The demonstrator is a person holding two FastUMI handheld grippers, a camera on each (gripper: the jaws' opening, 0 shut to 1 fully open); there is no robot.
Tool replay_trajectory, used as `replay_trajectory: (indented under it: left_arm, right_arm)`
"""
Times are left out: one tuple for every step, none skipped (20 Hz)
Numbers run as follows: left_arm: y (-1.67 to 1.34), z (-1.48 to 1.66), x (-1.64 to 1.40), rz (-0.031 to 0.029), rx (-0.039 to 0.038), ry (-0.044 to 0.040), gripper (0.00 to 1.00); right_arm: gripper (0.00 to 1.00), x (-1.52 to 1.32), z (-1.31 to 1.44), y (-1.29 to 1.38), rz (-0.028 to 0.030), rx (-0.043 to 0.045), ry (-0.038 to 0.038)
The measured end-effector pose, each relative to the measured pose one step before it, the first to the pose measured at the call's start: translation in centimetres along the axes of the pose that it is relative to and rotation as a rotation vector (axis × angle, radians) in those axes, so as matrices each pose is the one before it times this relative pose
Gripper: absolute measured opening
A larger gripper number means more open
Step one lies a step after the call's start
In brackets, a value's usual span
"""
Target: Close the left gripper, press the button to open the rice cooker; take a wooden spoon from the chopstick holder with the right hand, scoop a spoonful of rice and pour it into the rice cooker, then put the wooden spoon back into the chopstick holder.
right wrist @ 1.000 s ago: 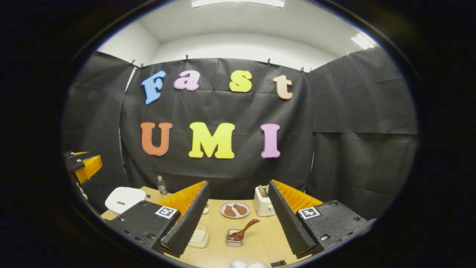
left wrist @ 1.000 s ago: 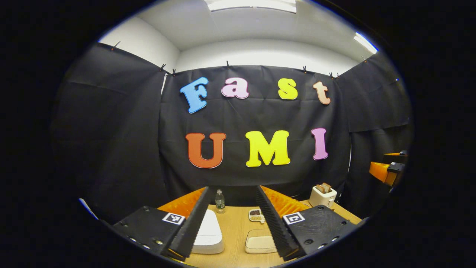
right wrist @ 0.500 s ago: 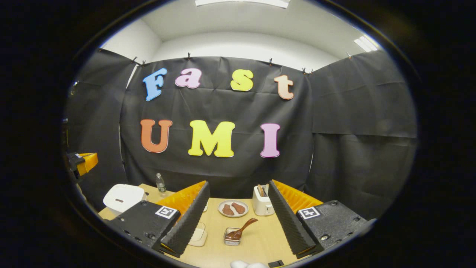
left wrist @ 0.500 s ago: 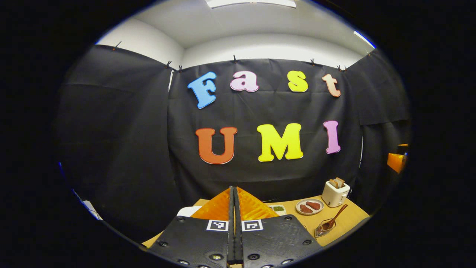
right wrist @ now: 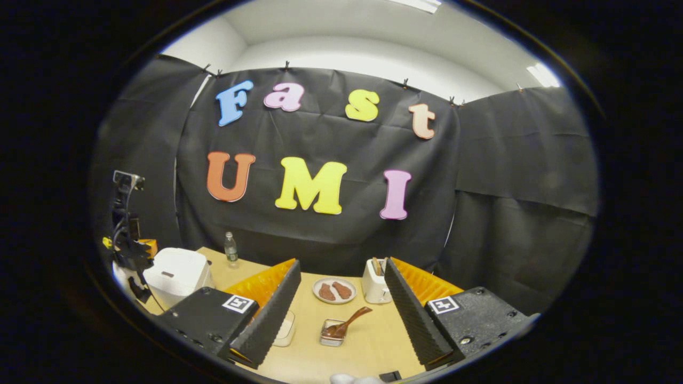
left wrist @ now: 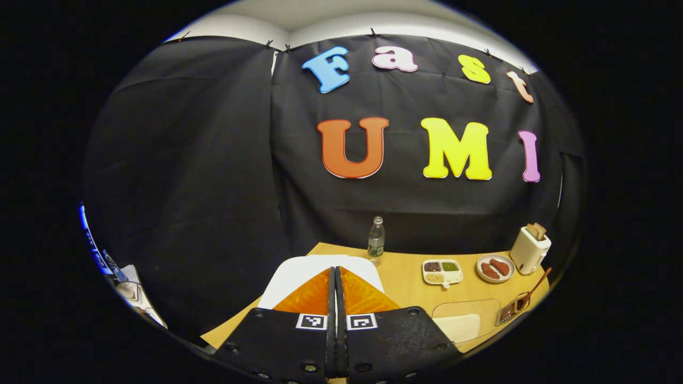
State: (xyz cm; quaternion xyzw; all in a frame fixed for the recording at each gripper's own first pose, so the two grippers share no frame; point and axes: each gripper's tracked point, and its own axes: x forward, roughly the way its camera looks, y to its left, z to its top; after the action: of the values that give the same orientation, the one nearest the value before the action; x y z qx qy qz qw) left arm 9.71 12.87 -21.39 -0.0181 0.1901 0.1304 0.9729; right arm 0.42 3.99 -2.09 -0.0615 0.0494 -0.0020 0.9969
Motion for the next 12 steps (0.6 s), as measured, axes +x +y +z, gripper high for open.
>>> replay_trajectory:
  left_arm:
    - [0.276, -1.342, 0.976, 0.00826, -0.00263, 0.02764, 0.00]
    - [0.100, -1.448, 0.860, -0.00712, -0.00456, 0.04088, 0.00]
    - [0.167, -1.437, 0.432, 0.00073, -0.01604, 0.04378, 0.00]
    - [0.322, -1.138, 0.684, 0.00239, -0.00576, 0.02684, 0.00]
    - [0.546, -0.872, 0.546, 0.01931, 0.00671, 0.02160, 0.00]
    - [0.248, -0.696, 0.576, 0.00350, 0.00210, 0.01465, 0.00]
    - [-0.103, -0.397, 0.145, -0.00965, 0.00020, 0.01748, 0.00]
    - [-0.061, -0.739, 0.352, -0.00299, 0.00154, 0.02397, 0.00]
    - [0.072, -0.897, 0.245, -0.00039, -0.00369, 0.02683, 0.00]
    - [-0.039, -0.092, -0.225, 0.00257, 0.00618, 0.00359, 0.00]
    - [0.057, 0.049, 0.444, 0.00253, 0.02329, -0.01944, 0.00]
    - [0.081, -0.443, -0.094, 0.01013, 0.01196, 0.01238, 0.00]
  right_arm:
    - [1.00, 0.159, -0.382, 0.365, 0.00395, 0.00034, 0.01000]
    - [1.00, 0.187, -0.235, 0.281, -0.00118, -0.00129, 0.01008]
    - [1.00, 0.064, -0.296, 0.294, 0.00118, -0.00515, 0.00897]
    - [1.00, 0.064, -0.259, 0.265, -0.00123, -0.00361, 0.00912]
    - [1.00, 0.032, -0.254, 0.290, 0.00333, -0.00108, 0.00628]
    - [1.00, 0.029, -0.121, 0.284, 0.00163, -0.00218, 0.00468]
    - [1.00, 0.111, -0.266, 0.168, 0.00194, -0.00479, 0.00642]
    - [1.00, -0.003, -0.122, 0.126, -0.00005, -0.00309, 0.00552]
    - [1.00, 0.054, -0.123, 0.158, 0.00143, 0.00057, 0.00145]
    - [1.00, 0.088, -0.130, 0.042, 0.00010, 0.00072, 0.00463]
    - [1.00, 0.057, -0.164, 0.072, 0.00145, 0.00182, 0.00216]
    - [1.00, 0.041, -0.213, 0.068, 0.00197, 0.00075, 0.00579]
